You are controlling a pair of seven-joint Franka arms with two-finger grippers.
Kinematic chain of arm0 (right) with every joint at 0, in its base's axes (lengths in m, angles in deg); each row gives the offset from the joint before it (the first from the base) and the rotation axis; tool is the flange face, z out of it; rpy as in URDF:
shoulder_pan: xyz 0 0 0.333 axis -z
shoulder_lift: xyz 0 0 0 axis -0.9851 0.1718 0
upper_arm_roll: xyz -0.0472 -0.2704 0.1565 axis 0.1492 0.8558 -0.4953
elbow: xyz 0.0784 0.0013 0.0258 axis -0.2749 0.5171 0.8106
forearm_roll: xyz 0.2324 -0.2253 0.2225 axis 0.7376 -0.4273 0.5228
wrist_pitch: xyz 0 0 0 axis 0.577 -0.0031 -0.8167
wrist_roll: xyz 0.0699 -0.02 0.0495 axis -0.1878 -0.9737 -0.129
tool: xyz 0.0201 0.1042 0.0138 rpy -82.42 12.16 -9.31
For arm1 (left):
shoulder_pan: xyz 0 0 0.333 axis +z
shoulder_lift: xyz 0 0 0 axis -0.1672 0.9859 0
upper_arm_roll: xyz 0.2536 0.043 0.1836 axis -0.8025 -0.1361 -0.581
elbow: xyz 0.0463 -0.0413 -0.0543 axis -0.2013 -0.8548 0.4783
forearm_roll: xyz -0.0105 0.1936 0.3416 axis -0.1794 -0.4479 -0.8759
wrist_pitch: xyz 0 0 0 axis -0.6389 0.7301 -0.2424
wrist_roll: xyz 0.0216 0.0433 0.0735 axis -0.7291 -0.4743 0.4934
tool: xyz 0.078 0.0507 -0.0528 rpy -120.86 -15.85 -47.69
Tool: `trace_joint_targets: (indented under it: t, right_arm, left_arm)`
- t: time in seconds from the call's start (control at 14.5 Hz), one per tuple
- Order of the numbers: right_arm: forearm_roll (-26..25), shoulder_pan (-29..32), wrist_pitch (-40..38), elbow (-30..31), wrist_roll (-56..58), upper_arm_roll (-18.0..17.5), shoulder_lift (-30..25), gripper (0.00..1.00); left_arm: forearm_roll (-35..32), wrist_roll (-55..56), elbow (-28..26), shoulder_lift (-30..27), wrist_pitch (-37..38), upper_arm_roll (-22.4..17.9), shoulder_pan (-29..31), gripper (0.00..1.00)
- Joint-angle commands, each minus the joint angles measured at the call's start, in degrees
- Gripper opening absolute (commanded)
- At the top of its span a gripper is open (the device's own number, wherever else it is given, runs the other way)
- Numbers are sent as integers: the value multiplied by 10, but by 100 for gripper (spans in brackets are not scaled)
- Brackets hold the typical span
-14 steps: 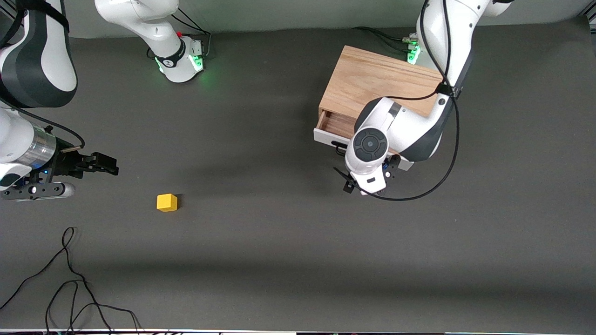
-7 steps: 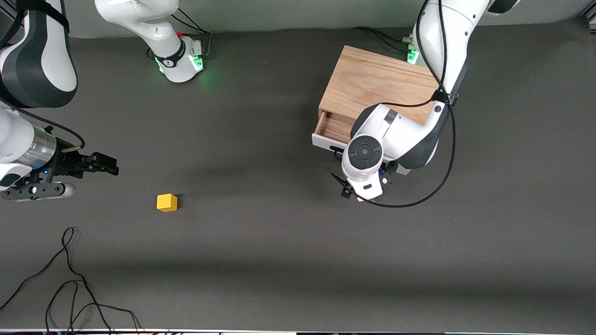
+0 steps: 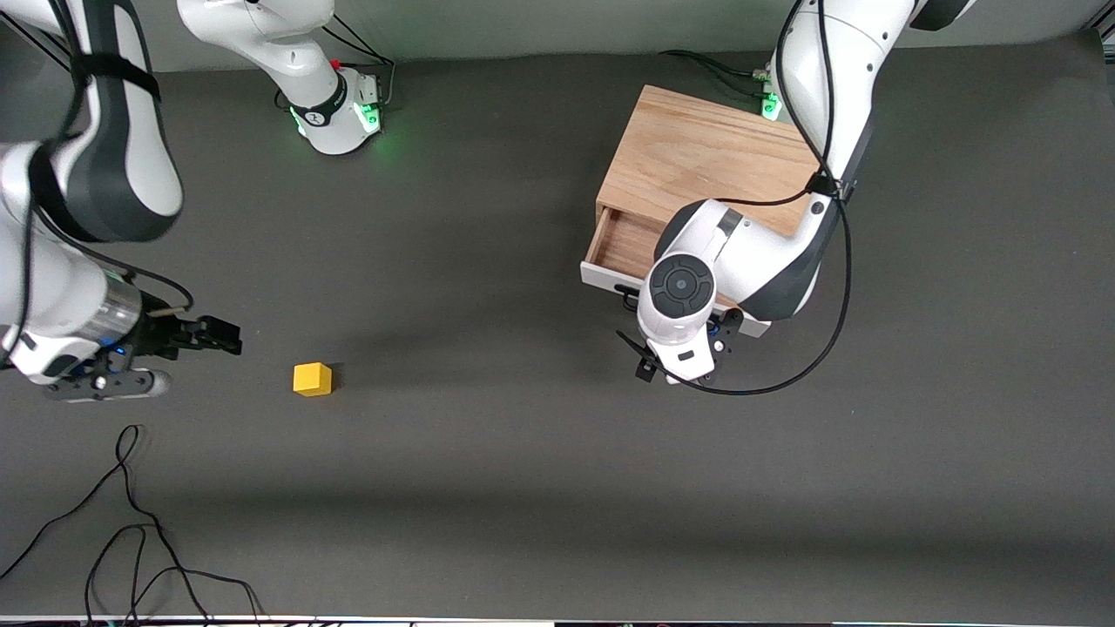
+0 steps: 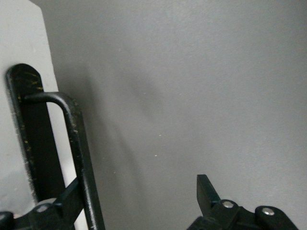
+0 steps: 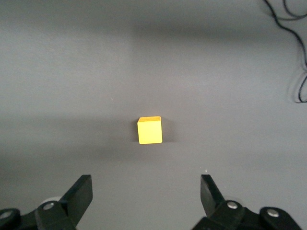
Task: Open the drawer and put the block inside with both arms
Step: 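Lower the right gripper onto the yellow cube while the left gripper pulls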
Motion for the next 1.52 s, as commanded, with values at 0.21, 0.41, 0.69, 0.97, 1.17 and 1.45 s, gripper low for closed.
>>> trace_joint_targets:
  t: [0.21, 0.41, 0.69, 0.97, 1.17, 1.45]
  right_arm:
    - [-2, -4, 135, 103, 15, 3, 9, 100]
    - [-2, -4, 224, 163, 29, 2, 24, 100]
    - [-2, -10, 305, 179, 36, 2, 80, 100]
    - [-2, -17, 396, 207, 34, 1, 123, 100]
    - [-1, -25, 404, 208, 34, 1, 136, 100]
    - [-2, -32, 407, 209, 35, 2, 148, 100]
  left_arm:
    - [-25, 7, 67, 47, -86, -11, -2, 100]
    - [-34, 6, 67, 47, -86, -11, -2, 100]
    - [-68, -3, 92, 39, -71, -10, -3, 100]
    - [-96, -29, 115, 2, 22, -6, -4, 100]
    - [-87, -148, 111, -45, 131, -4, 4, 100]
    - [-30, -332, 90, -130, 239, -4, 81, 100]
